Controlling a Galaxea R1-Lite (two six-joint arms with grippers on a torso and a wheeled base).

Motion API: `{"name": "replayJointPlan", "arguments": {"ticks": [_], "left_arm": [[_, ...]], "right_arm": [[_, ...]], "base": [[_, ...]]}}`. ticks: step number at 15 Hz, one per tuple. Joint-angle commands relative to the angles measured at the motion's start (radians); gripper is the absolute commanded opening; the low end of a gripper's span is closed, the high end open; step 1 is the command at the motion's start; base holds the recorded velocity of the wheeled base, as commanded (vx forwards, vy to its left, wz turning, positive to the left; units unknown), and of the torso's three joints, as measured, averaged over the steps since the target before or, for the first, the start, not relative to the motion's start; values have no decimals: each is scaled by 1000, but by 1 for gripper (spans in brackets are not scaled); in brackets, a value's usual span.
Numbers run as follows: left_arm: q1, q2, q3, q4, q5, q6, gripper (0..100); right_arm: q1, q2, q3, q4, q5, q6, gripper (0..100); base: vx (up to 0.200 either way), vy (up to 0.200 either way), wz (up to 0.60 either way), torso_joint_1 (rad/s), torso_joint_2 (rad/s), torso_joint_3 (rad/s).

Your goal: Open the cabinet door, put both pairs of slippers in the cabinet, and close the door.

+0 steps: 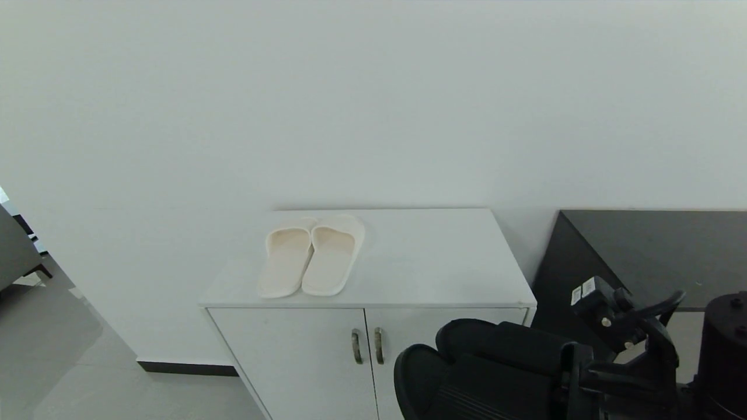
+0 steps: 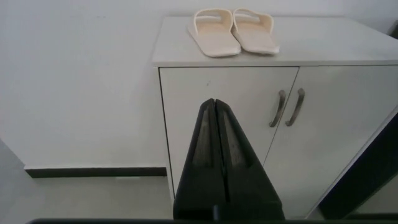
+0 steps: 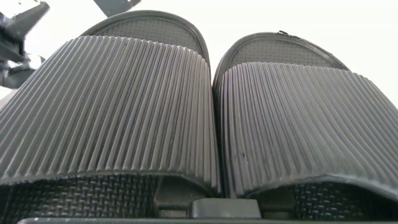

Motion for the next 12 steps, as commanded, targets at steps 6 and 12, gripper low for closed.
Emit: {"name": "replayJointPlan", "arguments": {"ticks": [6,12], "left_arm": [[0,1,0,0,1,-2,0],[0,1,2,0,1,4,0]], "right_arm": [[0,-1,6,-4,2,0,0],[0,4,10,-4,4,-1,0]], "base": [[0,0,0,-124,265,143],[0,0,0,-250,537,290]]}}
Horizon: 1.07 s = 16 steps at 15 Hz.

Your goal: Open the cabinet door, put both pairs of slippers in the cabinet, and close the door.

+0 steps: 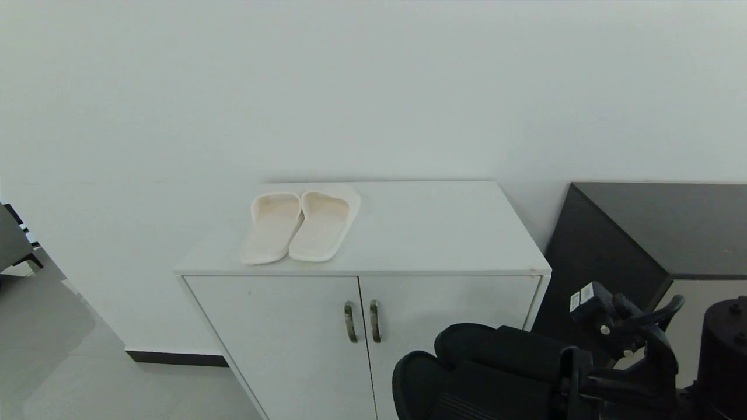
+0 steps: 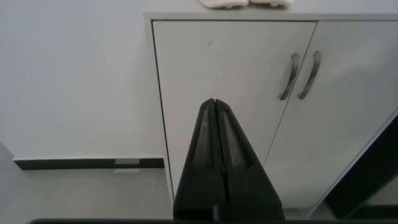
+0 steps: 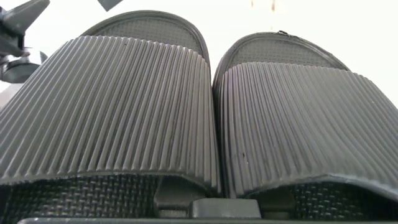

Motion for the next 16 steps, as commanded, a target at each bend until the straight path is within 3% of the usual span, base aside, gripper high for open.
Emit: {"name": "replayJointPlan", "arguments": {"ticks": [1,6,12,16], "left_arm": [[0,1,0,0,0,0,0],[0,1,0,0,0,0,0],[0,1,0,0,0,0,0],[0,1,0,0,0,0,0]], "right_arm": [[0,4,2,-1,9,0,0],[0,-2,6,-1,24,0,0],[2,4,11,2,24,-1,0],[2,10,32,1,24,-72,0]], "base": [[0,0,0,-246,559,295],[0,0,0,-232,528,294],[0,0,-600,-207,498,286],[0,0,0,-110,270,171]]}}
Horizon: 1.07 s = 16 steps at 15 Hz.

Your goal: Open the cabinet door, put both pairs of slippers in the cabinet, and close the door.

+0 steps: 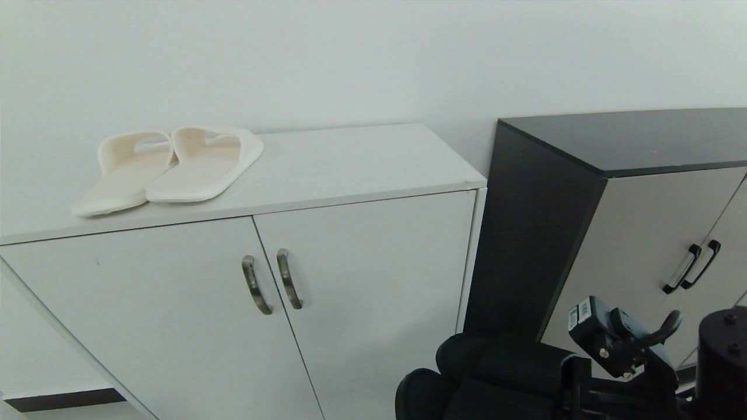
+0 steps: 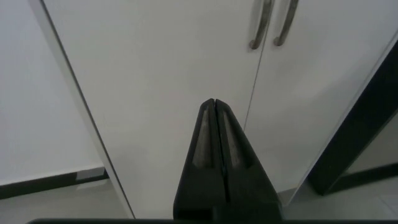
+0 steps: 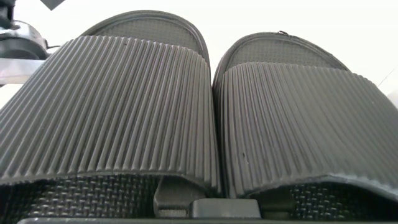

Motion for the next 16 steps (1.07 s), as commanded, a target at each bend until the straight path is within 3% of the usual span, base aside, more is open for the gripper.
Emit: {"name": "replayJointPlan", "arguments": {"ticks": [1,14,16], "left_arm": [[0,1,0,0,0,-2,0],[0,1,0,0,0,0,0],[0,1,0,0,0,-2,0]], "right_arm": [[0,10,4,-1,0,-1,0],[0,13,16,-15,14,1,0],[0,10,17,-17,14,1,0]], "base": [[0,0,0,-17,66,36],[0,0,92,1,1,0],[0,0,600,39,-58,-37]]}}
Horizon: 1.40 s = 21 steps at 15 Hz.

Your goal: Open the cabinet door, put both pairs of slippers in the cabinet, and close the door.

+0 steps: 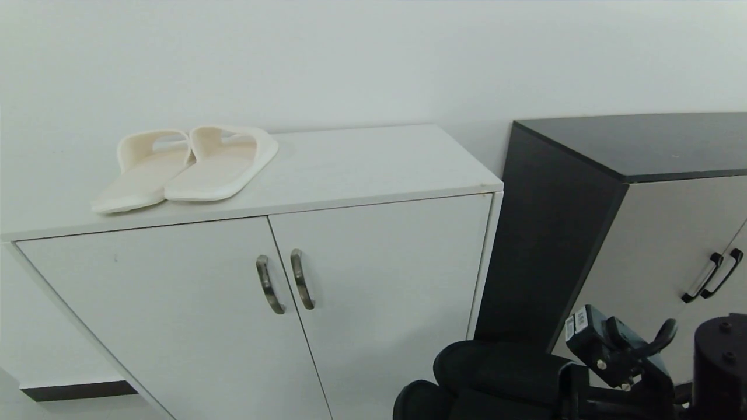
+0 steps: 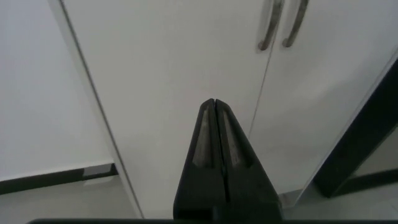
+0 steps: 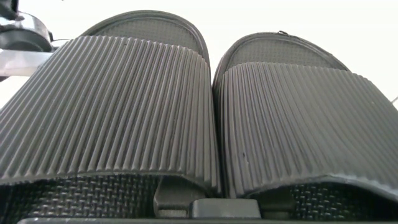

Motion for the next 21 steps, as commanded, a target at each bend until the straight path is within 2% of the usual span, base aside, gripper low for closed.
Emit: {"name": "replayJointPlan", "arguments": {"ticks": [1,9,10,18,19,21], "left_arm": [[0,1,0,0,0,-1,0],[0,1,0,0,0,-1,0],[0,1,0,0,0,-1,0],[0,1,0,0,-1,-3,0],[0,1,0,0,-3,0,100],[0,1,0,0,-3,-1,100]], "right_arm": [[0,0,3,-5,-1,0,0],[0,7,18,-21,7,0,0],[0,5,26,-22,44,-1,0],[0,5,29,-25,49,-1,0],[0,7,31,-25,50,-1,0],[0,5,31,-25,49,-1,0]], "base": [[0,0,600,85,-232,-129],[0,0,0,11,-25,-15],[0,0,0,0,0,0],[0,0,0,-139,389,248],[0,0,0,-144,456,310],[0,0,0,-127,452,327]]}}
